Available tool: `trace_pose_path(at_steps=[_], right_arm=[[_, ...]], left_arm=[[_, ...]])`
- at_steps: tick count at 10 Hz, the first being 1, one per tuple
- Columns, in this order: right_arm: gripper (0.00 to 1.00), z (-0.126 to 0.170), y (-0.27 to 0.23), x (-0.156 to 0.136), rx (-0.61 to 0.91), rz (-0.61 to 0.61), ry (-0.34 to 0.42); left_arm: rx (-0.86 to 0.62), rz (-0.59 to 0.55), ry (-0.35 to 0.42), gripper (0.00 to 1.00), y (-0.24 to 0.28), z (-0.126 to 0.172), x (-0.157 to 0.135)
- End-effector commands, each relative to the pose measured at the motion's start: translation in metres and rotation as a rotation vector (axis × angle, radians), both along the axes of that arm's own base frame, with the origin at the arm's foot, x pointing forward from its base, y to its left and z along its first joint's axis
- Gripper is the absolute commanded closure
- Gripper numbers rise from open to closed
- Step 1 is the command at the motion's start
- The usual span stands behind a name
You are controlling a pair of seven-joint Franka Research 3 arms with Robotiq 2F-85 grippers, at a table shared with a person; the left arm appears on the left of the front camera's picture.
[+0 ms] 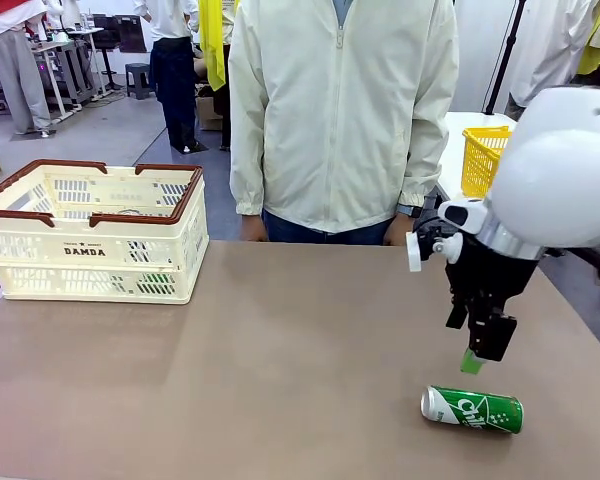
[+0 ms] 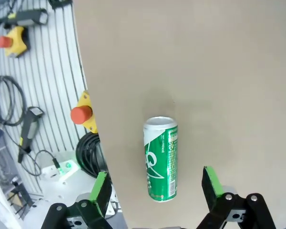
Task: Place the drinks into the Shopping basket.
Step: Pick up one drink and place it into the Shopping basket.
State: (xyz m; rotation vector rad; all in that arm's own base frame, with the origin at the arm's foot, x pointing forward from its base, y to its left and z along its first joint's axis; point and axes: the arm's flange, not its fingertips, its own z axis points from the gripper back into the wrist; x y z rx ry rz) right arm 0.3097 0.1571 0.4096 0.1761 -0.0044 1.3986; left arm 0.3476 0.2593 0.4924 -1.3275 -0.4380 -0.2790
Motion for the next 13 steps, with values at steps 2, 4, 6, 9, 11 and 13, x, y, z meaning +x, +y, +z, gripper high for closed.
trace_pose_path(at_steps=[2, 4, 6, 9, 11, 13], right_arm=[[0.0, -0.085, -0.03, -0.05, -0.058, 0.073, 0.056], [0.0, -0.1, -0.027, -0.05, -0.12, 0.087, 0.137], [0.0, -0.117, -0.025, -0.054, -0.192, 0.044, 0.14], [0.0, -0.138, -0.031, -0.065, -0.193, -0.004, 0.006], [0.0, -0.148, -0.029, -0.071, -0.194, 0.032, -0.016], [0.0, -0.156, -0.031, -0.075, -0.248, 0.116, 0.032]], left_arm=[[-0.015, 0.01, 0.003, 0.0, -0.002, 0.005, 0.0], [-0.015, 0.01, 0.003, 0.0, -0.002, 0.005, 0.0], [-0.015, 0.01, 0.003, 0.0, -0.002, 0.005, 0.0], [-0.015, 0.01, 0.003, 0.0, -0.002, 0.005, 0.0], [-0.015, 0.01, 0.003, 0.0, -0.002, 0.005, 0.0], [-0.015, 0.01, 0.003, 0.0, -0.002, 0.005, 0.0]])
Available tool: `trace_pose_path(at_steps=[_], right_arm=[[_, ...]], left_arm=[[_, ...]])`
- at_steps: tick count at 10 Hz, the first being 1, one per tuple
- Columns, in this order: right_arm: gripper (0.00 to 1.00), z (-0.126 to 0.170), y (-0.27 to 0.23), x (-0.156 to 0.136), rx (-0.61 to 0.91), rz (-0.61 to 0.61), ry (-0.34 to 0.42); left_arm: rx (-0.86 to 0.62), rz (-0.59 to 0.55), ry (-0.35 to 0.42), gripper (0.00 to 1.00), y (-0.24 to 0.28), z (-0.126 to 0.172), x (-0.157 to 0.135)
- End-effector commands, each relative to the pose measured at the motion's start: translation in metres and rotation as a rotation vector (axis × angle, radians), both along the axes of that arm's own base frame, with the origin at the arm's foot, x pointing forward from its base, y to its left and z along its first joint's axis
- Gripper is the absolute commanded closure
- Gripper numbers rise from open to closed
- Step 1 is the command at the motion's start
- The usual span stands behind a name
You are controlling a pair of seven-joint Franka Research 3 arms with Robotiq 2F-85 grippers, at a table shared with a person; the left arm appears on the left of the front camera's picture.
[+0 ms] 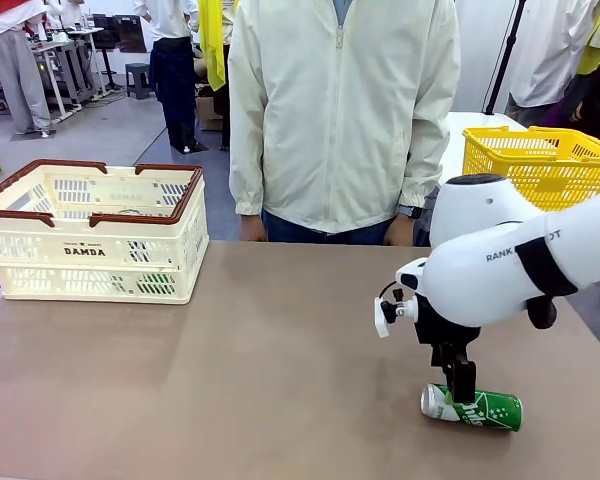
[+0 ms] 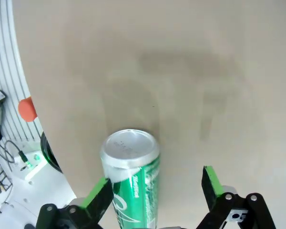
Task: Place the drinks into the Shopping basket.
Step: Pick up one drink and place it into the Shopping basket.
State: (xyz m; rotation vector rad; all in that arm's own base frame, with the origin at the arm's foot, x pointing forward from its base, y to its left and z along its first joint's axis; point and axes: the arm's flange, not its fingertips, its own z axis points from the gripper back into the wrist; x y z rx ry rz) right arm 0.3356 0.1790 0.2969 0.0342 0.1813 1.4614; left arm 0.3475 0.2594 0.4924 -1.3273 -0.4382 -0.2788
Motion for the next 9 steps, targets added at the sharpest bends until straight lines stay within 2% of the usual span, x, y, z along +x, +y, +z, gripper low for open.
trace_pose_path(at_steps=[1, 8, 9], right_arm=[[0.0, -0.045, -0.055, -0.102, -0.06, 0.059, 0.031], [0.0, -0.059, -0.058, -0.098, -0.102, -0.005, 0.1], [0.03, -0.059, -0.059, -0.098, -0.11, -0.004, 0.116]], left_arm=[[-0.015, 0.009, 0.003, 0.0, -0.002, 0.005, 0.0], [-0.015, 0.009, 0.003, 0.0, -0.002, 0.005, 0.0], [-0.015, 0.009, 0.003, 0.0, -0.002, 0.005, 0.0]])
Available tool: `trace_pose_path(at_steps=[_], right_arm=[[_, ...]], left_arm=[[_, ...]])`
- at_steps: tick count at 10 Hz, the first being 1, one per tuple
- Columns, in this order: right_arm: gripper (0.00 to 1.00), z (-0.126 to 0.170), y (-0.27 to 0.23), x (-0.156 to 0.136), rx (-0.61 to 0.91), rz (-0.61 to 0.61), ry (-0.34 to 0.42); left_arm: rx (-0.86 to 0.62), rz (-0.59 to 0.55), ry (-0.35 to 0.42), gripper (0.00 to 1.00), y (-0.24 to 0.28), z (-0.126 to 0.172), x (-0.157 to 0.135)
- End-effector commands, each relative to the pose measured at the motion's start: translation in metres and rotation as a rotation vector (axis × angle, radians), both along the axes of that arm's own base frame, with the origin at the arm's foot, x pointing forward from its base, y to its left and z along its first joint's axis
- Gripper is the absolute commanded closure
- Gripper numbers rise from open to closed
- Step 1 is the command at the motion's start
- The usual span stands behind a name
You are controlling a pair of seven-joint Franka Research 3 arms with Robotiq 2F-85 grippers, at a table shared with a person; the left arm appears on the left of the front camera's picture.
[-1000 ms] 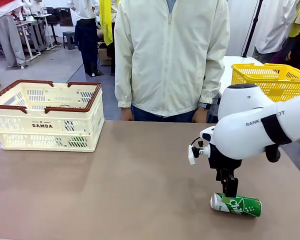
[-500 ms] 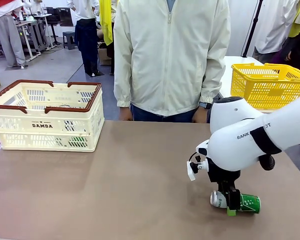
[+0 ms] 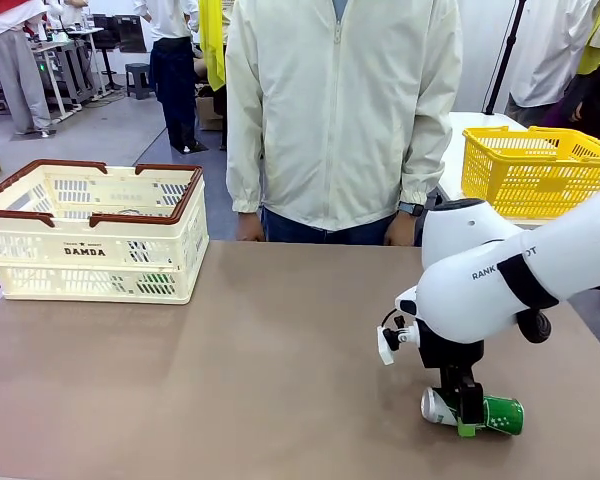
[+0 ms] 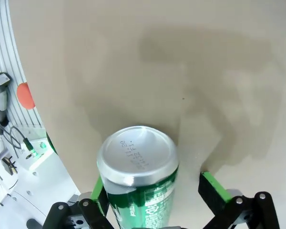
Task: Place the drinks into the Shopping basket.
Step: Pick up one drink and place it into the Shopping basket.
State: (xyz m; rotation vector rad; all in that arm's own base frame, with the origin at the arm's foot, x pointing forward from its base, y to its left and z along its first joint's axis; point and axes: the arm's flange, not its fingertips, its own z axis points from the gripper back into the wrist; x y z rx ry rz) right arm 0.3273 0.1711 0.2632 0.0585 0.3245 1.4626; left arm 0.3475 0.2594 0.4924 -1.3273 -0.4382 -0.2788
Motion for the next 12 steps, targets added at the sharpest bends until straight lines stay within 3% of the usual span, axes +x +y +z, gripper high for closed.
trace_pose_path(at_steps=[1, 2, 8, 10, 12], right_arm=[[0.55, -0.025, -0.052, -0.09, -0.047, -0.011, 0.024], [1.0, -0.024, -0.052, -0.091, -0.055, 0.015, 0.038], [1.0, -0.017, -0.052, -0.089, -0.058, -0.048, 0.047], [1.0, 0.01, -0.046, -0.073, -0.013, -0.233, 0.085], [1.0, 0.056, -0.028, -0.043, 0.134, -0.505, 0.046]], left_arm=[[-0.015, 0.01, 0.003, 0.0, -0.002, 0.005, 0.0], [-0.015, 0.01, 0.003, 0.0, -0.002, 0.005, 0.0], [-0.015, 0.01, 0.003, 0.0, -0.002, 0.005, 0.0], [-0.015, 0.01, 0.003, 0.0, -0.002, 0.005, 0.0], [-0.015, 0.01, 0.003, 0.0, -0.002, 0.005, 0.0]])
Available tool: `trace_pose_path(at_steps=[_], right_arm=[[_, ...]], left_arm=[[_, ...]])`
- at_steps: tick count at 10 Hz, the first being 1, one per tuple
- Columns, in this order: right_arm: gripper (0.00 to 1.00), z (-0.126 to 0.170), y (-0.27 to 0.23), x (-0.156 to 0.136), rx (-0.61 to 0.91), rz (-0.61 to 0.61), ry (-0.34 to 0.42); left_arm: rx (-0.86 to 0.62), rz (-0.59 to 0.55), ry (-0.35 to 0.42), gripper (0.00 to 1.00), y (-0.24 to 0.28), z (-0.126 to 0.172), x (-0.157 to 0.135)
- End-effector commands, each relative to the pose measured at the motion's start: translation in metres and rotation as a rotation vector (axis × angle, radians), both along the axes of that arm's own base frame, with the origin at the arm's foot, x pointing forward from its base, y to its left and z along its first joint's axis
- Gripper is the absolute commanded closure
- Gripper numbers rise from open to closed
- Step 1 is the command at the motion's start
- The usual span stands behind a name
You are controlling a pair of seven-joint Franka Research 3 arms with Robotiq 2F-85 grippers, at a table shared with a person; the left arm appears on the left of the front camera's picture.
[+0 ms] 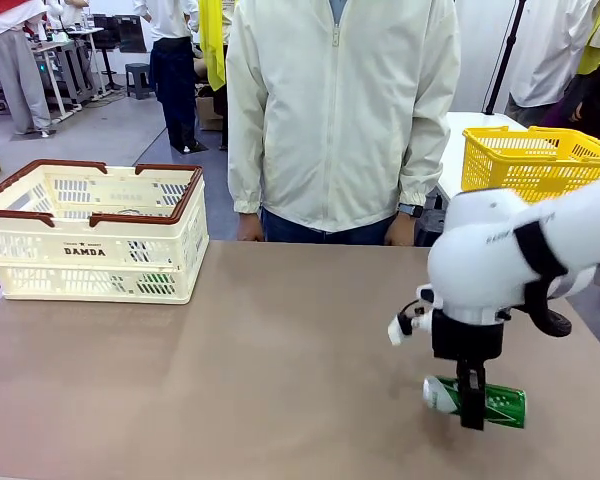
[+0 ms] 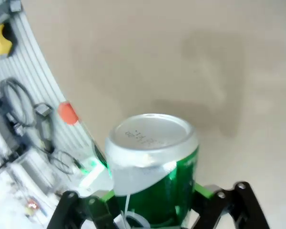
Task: Place the drinks into the Shopping basket.
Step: Pick up one drink and place it into the Shopping basket.
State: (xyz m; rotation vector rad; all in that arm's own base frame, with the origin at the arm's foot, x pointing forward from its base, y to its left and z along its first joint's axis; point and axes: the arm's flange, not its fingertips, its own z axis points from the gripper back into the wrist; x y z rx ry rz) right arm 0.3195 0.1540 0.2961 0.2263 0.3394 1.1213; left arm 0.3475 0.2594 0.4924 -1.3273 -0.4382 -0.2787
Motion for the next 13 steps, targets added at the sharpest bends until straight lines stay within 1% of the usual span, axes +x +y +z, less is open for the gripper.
trace_pose_path(at_steps=[1, 2, 3, 4, 5, 6, 7, 8, 9, 10, 11, 12, 13], right_arm=[[1.0, 0.048, 0.012, -0.016, 0.097, -0.274, -0.091], [1.0, 0.061, 0.043, 0.004, 0.147, -0.363, -0.12], [1.0, 0.065, 0.082, 0.026, 0.219, -0.551, -0.15], [1.0, 0.061, 0.121, 0.046, 0.228, -0.664, -0.188], [1.0, 0.054, 0.162, 0.063, 0.215, -0.76, -0.21], [1.0, 0.045, 0.193, 0.076, 0.182, -0.845, -0.164], [1.0, 0.039, 0.218, 0.083, 0.186, -0.899, -0.145], [1.0, 0.038, 0.23, 0.081, 0.209, -0.851, -0.089], [1.0, 0.049, 0.221, 0.07, 0.328, -0.681, -0.052], [1.0, 0.026, 0.219, 0.069, 0.22, -0.868, -0.12], [1.0, 0.026, 0.219, 0.069, 0.22, -0.868, -0.12], [1.0, 0.024, 0.235, 0.073, 0.241, -0.812, -0.091], [1.0, 0.027, 0.24, 0.07, 0.134, -0.951, -0.156]], left_arm=[[-0.015, 0.009, 0.003, 0.0, -0.002, 0.005, 0.0], [-0.015, 0.009, 0.003, 0.0, -0.002, 0.005, 0.0], [-0.015, 0.009, 0.003, 0.0, -0.002, 0.005, 0.0], [-0.015, 0.009, 0.003, 0.0, -0.002, 0.005, 0.0], [-0.015, 0.009, 0.003, 0.0, -0.002, 0.005, 0.0], [-0.015, 0.009, 0.003, 0.0, -0.002, 0.005, 0.0], [-0.015, 0.009, 0.003, 0.0, -0.002, 0.005, 0.0], [-0.015, 0.009, 0.003, 0.0, -0.002, 0.005, 0.0], [-0.015, 0.009, 0.003, 0.0, -0.002, 0.005, 0.0], [-0.015, 0.009, 0.003, 0.0, -0.002, 0.005, 0.0], [-0.015, 0.009, 0.003, 0.0, -0.002, 0.005, 0.0], [-0.015, 0.009, 0.003, 0.0, -0.002, 0.005, 0.0], [-0.015, 0.009, 0.003, 0.0, -0.002, 0.005, 0.0]])
